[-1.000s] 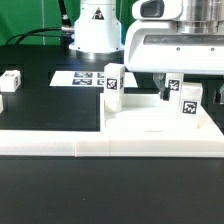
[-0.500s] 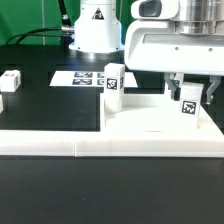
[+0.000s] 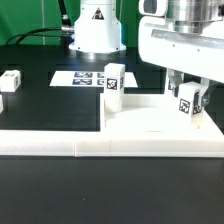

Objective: Assemble square table

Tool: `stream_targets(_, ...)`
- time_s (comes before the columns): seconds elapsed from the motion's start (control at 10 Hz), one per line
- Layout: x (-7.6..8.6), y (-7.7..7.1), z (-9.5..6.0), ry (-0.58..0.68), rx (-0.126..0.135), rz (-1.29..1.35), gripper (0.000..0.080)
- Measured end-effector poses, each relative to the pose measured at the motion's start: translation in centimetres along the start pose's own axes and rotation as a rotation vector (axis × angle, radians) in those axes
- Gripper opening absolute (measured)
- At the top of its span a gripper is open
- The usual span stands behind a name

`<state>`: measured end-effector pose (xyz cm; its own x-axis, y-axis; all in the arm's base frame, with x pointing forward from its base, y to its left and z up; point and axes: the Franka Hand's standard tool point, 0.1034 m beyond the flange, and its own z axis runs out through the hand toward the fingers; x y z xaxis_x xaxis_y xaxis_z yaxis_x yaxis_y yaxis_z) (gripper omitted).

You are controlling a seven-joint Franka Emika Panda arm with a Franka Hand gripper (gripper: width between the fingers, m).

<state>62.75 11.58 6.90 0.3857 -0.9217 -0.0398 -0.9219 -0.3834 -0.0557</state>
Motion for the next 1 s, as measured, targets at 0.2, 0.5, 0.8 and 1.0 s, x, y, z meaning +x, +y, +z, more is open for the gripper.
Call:
stream_targets(0.2,0.07,-0.19,0.03,-0.031,0.018,0.318,0.029)
stream_targets(0.5,0.14,-0.14,0.03,-0.048,0.018,0.593,0.029)
stream_targets(0.8,0.23,-0.04,0.03,-0.046,0.015,0.701,0.029)
stream_targets(1.0,0.43,0.09,0.0,-0.038,0.012,0.761,0.029)
